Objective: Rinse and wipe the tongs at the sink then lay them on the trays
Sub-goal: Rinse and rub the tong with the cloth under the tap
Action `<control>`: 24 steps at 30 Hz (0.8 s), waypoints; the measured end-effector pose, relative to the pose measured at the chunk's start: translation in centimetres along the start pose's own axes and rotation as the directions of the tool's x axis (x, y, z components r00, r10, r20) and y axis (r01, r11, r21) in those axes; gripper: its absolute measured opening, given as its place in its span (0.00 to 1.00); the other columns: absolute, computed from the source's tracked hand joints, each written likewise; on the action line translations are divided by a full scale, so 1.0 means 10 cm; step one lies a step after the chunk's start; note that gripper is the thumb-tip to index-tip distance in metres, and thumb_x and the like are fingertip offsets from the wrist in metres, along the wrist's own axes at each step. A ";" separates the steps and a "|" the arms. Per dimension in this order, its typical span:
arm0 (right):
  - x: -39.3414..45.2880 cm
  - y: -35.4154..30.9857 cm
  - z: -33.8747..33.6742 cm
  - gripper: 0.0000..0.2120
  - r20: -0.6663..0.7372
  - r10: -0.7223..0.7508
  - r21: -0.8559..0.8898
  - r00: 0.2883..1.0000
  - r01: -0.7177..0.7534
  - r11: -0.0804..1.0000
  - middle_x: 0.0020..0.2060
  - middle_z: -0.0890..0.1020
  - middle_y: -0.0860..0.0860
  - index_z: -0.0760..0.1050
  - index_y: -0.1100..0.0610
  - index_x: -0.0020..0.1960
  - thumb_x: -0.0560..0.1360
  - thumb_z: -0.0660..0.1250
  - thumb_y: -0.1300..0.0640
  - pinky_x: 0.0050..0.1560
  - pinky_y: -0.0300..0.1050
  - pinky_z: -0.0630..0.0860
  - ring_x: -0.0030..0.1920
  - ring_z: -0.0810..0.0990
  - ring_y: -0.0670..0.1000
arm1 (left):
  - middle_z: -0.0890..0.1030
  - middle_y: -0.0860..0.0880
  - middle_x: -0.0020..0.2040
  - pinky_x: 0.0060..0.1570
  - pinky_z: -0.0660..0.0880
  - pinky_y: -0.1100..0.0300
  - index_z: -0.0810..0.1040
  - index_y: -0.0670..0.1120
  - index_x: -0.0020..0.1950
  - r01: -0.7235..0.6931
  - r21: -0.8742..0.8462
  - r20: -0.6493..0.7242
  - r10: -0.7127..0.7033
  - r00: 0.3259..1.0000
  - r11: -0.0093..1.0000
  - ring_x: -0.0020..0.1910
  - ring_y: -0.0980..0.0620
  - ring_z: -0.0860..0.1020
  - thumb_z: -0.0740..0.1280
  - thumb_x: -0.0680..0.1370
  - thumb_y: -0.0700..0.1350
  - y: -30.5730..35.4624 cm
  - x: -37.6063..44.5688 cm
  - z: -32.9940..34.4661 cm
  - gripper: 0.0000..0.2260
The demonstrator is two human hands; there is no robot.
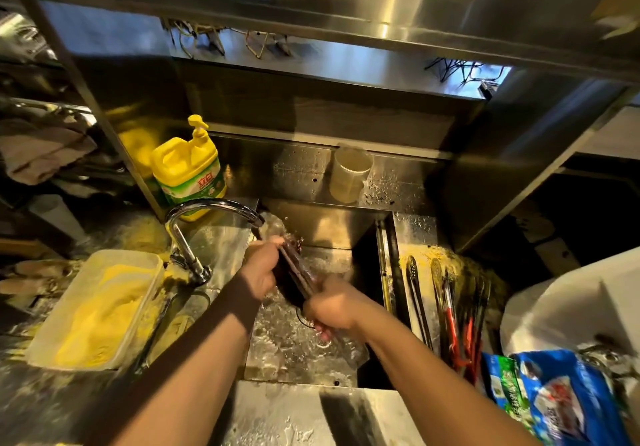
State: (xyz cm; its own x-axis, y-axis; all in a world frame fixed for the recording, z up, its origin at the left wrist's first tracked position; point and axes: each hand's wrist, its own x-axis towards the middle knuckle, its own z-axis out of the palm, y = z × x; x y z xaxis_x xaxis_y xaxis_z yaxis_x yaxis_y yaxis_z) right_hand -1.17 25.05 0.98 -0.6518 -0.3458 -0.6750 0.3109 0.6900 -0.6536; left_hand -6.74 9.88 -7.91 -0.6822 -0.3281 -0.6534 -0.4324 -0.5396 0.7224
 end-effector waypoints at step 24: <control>-0.18 0.34 -0.57 0.28 -0.144 -0.038 -0.503 0.989 -0.040 0.863 0.50 0.81 0.55 0.68 0.52 0.71 0.72 0.66 0.61 0.36 0.43 0.76 0.42 0.81 0.53 | 0.82 0.38 0.57 0.55 0.76 0.52 0.76 0.41 0.64 -0.152 0.586 -0.166 0.302 0.939 0.796 0.54 0.40 0.80 0.69 0.77 0.40 -0.23 -0.03 -0.28 0.16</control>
State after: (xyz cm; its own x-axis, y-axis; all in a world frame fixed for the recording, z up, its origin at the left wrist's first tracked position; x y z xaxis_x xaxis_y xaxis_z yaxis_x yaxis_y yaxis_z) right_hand -2.88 31.62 1.95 -0.7556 -0.2768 -0.5937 -0.0534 0.9294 -0.3653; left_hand -3.89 9.02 -10.03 -0.6728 -0.5997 -0.4332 -0.5859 0.0744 0.8070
